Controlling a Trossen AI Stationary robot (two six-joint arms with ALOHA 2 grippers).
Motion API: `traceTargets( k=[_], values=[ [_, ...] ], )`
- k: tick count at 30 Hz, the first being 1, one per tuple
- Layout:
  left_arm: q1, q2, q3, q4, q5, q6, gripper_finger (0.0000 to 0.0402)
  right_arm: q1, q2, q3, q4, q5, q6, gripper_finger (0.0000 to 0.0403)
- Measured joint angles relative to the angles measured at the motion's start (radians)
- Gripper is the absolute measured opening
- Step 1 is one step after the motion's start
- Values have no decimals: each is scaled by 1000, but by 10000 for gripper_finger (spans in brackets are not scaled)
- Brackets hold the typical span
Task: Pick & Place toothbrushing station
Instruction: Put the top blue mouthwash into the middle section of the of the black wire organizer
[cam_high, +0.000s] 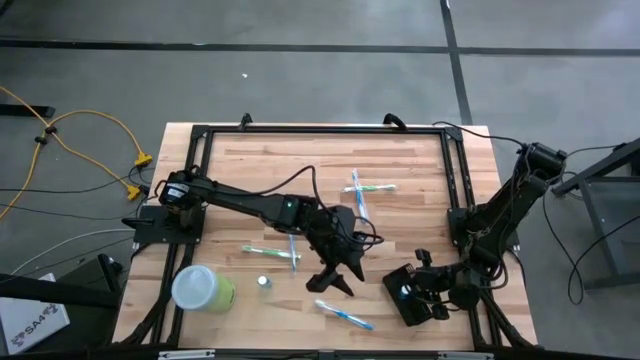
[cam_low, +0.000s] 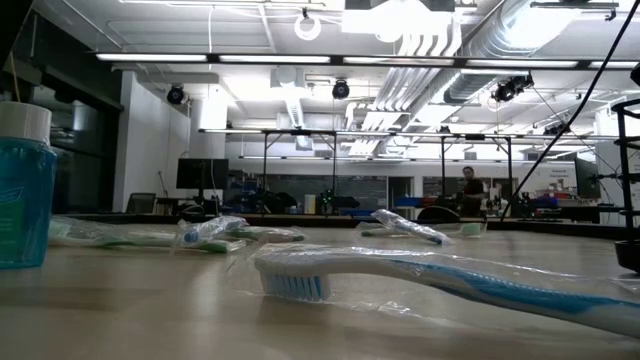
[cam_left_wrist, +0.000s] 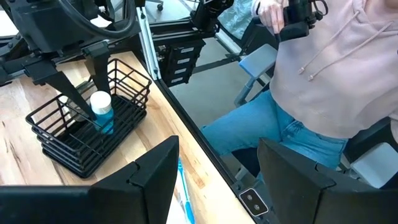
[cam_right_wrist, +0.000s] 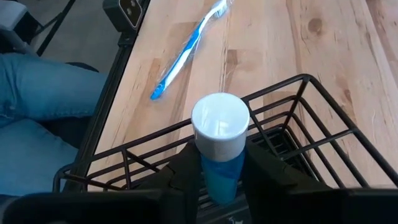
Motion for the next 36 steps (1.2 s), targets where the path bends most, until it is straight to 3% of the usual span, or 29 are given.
traceTargets(
  k=[36],
  values=[
    [-8, 0, 0, 0, -4, -4, 214, -4, 0, 0, 8, -24, 25, 112]
  ],
)
